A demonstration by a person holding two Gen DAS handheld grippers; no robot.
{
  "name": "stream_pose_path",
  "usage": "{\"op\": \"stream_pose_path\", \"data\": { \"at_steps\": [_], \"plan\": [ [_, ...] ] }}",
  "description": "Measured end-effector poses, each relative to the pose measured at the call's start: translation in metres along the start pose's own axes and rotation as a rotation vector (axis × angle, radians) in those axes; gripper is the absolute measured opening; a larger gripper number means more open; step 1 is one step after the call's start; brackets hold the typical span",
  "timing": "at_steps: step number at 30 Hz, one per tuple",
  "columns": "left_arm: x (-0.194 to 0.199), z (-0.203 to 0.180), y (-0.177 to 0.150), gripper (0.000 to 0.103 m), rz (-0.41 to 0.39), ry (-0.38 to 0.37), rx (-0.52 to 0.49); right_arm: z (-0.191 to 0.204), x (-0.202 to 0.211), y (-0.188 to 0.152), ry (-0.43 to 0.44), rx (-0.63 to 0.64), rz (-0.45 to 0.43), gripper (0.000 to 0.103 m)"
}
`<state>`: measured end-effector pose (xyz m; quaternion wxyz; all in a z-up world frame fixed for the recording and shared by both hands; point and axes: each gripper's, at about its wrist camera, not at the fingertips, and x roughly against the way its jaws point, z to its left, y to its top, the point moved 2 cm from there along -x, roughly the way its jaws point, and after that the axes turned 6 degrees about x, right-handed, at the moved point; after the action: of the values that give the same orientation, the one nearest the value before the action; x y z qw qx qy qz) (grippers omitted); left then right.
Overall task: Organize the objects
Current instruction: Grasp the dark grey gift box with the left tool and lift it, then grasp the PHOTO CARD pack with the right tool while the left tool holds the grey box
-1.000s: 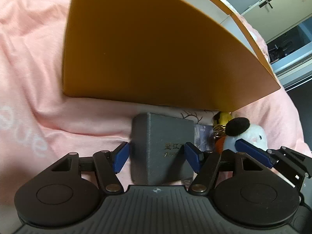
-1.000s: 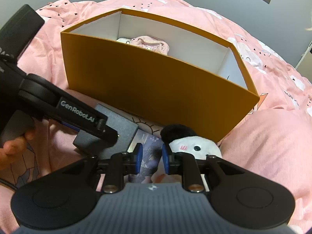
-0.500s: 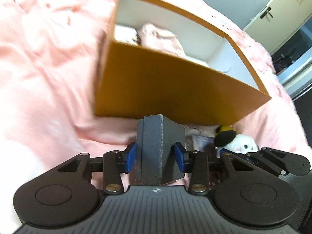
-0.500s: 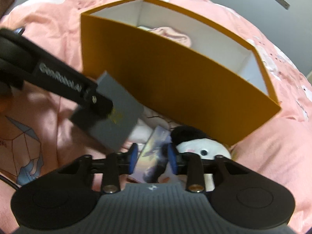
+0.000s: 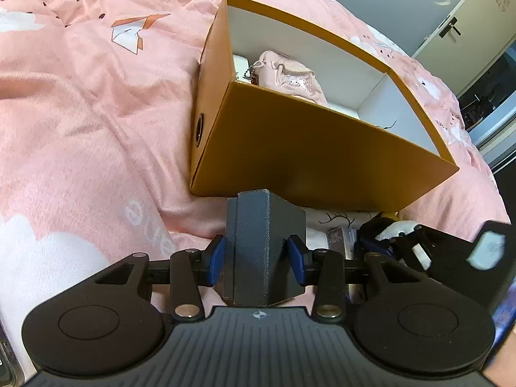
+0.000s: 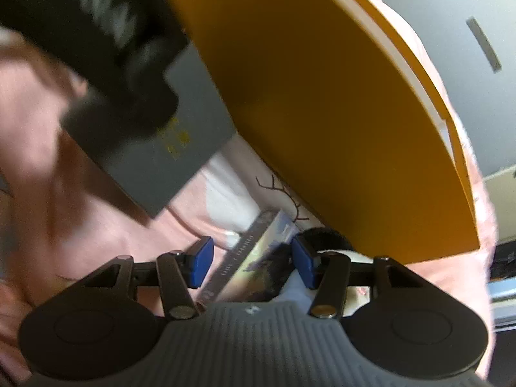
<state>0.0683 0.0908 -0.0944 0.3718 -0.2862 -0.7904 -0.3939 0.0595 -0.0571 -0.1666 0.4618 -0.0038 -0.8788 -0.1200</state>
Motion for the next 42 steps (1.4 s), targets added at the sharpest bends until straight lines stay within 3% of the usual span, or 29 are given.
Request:
{"op": "stream_pose_path", "data": {
  "at_steps": [2, 7, 9, 13, 17, 18, 20, 22, 29, 32, 34, 37, 39, 40, 42],
  "plan": [
    [0.0, 0.0, 0.0, 0.048, 0.001, -0.005, 0.001, 0.003, -0.002, 0.0, -0.016, 0.023, 0.008, 0.044],
    [0.0, 0.003, 0.001, 0.047, 0.002, -0.015, 0.009, -0.006, 0.01, -0.004, 0.01, -0.033, -0.017, 0.034],
    [0.001, 0.004, 0.001, 0.048, 0.002, -0.018, 0.012, -0.014, 0.018, -0.007, 0.028, -0.075, -0.045, 0.0],
    [0.002, 0.005, 0.001, 0.048, 0.004, -0.021, 0.017, -0.031, 0.031, -0.013, 0.017, -0.15, -0.077, 0.0],
    [0.001, 0.005, 0.001, 0.048, 0.004, -0.021, 0.016, -0.047, 0.031, -0.019, 0.124, -0.266, -0.07, 0.003],
    [0.001, 0.005, 0.001, 0.048, 0.004, -0.021, 0.016, -0.047, 0.031, -0.02, 0.143, -0.279, -0.069, 0.008],
    [0.0, 0.005, 0.001, 0.048, 0.005, -0.021, 0.017, -0.043, 0.031, -0.018, 0.171, -0.279, -0.063, 0.035],
    [0.0, 0.006, 0.002, 0.048, 0.005, -0.022, 0.017, -0.035, 0.031, -0.014, 0.175, -0.255, -0.054, 0.048],
    [-0.001, 0.007, 0.0, 0.048, 0.007, -0.027, 0.022, -0.004, 0.009, -0.008, 0.033, -0.084, 0.068, 0.049],
    [-0.002, 0.007, 0.0, 0.048, 0.008, -0.027, 0.02, 0.0, 0.004, -0.008, 0.006, -0.054, 0.081, 0.05],
    [-0.002, 0.007, 0.0, 0.048, 0.008, -0.027, 0.02, 0.001, 0.003, -0.008, 0.005, -0.05, 0.082, 0.049],
    [-0.002, 0.007, -0.001, 0.048, 0.008, -0.027, 0.021, -0.004, 0.008, -0.01, 0.028, -0.072, 0.061, 0.038],
    [-0.002, 0.007, 0.0, 0.048, 0.009, -0.027, 0.019, -0.009, 0.018, -0.011, 0.04, -0.105, 0.027, 0.008],
    [-0.002, 0.007, 0.0, 0.048, 0.009, -0.026, 0.017, -0.013, 0.024, -0.01, 0.052, -0.136, 0.012, 0.0],
    [-0.002, 0.006, 0.0, 0.048, 0.01, -0.024, 0.015, -0.019, 0.032, -0.01, 0.038, -0.159, 0.002, 0.0]
  ]
}}
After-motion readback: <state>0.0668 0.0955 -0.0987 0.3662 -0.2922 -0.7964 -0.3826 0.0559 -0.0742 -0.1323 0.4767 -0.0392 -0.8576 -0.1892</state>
